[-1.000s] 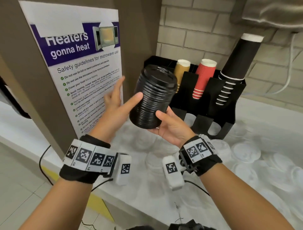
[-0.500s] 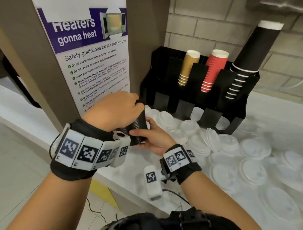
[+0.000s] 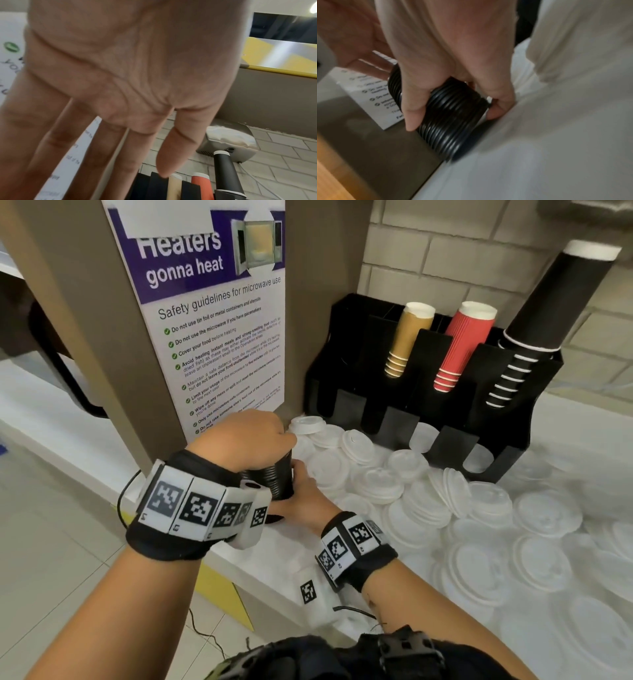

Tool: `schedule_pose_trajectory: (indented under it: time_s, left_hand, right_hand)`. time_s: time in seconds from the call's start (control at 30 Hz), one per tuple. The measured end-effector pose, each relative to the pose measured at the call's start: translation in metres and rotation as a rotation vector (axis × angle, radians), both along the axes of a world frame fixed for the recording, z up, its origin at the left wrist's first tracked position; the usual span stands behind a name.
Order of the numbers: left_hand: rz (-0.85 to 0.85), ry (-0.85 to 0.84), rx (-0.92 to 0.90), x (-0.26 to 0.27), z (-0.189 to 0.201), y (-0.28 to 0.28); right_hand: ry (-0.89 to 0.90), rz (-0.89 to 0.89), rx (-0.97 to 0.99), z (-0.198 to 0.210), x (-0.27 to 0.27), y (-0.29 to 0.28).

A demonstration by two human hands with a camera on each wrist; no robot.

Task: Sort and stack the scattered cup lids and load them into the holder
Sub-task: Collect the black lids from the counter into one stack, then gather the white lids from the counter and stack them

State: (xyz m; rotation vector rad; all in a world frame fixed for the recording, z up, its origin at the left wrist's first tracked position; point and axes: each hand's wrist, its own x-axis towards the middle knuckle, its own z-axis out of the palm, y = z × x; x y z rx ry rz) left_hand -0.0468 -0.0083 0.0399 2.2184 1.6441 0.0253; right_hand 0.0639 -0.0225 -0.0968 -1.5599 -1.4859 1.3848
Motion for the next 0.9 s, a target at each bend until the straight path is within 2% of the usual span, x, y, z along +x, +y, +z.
schedule_pose_trajectory:
  time_s: [0.07,0.27,0.47,0.9]
  left_hand:
    - [0.011,-0.029,-0.019,-0.002,0.000,-0.001]
    - [0.022,-0.076,-0.012,-0.005,0.002,-0.005]
    - [-0.001,-0.054,0.005,-0.009,0.001,-0.006]
    - [0.004,-0.071,0.001,-0.012,0.003,-0.002]
  right_hand:
    - [-0.187,0.013,0.037,0.002,0.003,0.002]
    - [-0.340,0.166,0.018,0.007,0.020,0.005]
    - [-0.258,0.145,0.072,0.007,0.023,0.005]
    - [-0.251,0.196,0.067,0.009,0.024,0.008]
